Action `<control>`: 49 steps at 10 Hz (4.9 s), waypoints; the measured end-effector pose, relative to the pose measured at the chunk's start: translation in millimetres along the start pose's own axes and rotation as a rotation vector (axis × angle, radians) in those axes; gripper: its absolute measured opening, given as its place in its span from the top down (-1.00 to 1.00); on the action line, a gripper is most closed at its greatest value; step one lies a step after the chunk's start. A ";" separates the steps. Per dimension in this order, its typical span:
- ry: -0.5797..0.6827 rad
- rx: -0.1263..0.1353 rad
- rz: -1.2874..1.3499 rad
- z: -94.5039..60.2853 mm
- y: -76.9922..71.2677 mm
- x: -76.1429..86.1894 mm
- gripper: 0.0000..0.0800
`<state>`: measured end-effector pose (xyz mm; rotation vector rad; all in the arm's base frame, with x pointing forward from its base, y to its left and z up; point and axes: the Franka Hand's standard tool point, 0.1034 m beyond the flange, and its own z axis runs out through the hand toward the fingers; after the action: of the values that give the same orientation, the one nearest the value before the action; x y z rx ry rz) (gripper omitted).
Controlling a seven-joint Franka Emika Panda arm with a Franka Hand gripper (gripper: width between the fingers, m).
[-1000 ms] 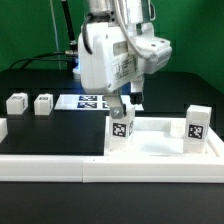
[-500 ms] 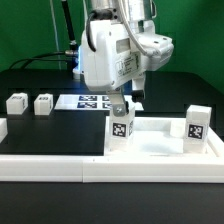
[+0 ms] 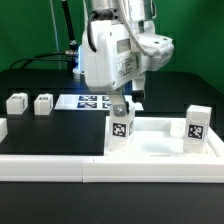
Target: Assemble square table
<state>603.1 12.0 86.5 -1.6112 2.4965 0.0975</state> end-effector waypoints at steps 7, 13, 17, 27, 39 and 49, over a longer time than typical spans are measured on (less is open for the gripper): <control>0.037 0.066 -0.777 -3.5 4.6 14.7 -0.62; 0.084 0.056 -1.439 -5.1 -0.4 28.9 -0.62; 0.142 0.059 -1.732 -6.9 -6.2 35.6 -0.62; 0.072 -0.053 -1.770 24.9 11.3 53.7 -0.62; 0.038 -0.143 -1.709 57.9 39.3 64.2 -0.28; 0.041 -0.152 -1.733 57.9 40.0 65.2 0.83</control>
Offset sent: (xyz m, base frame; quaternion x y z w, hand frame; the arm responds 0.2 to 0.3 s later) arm -0.0062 -0.0022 0.0118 0.0617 -0.0283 -0.3632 0.9292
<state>546.6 -21.5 16.6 -3.0602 0.3942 0.0098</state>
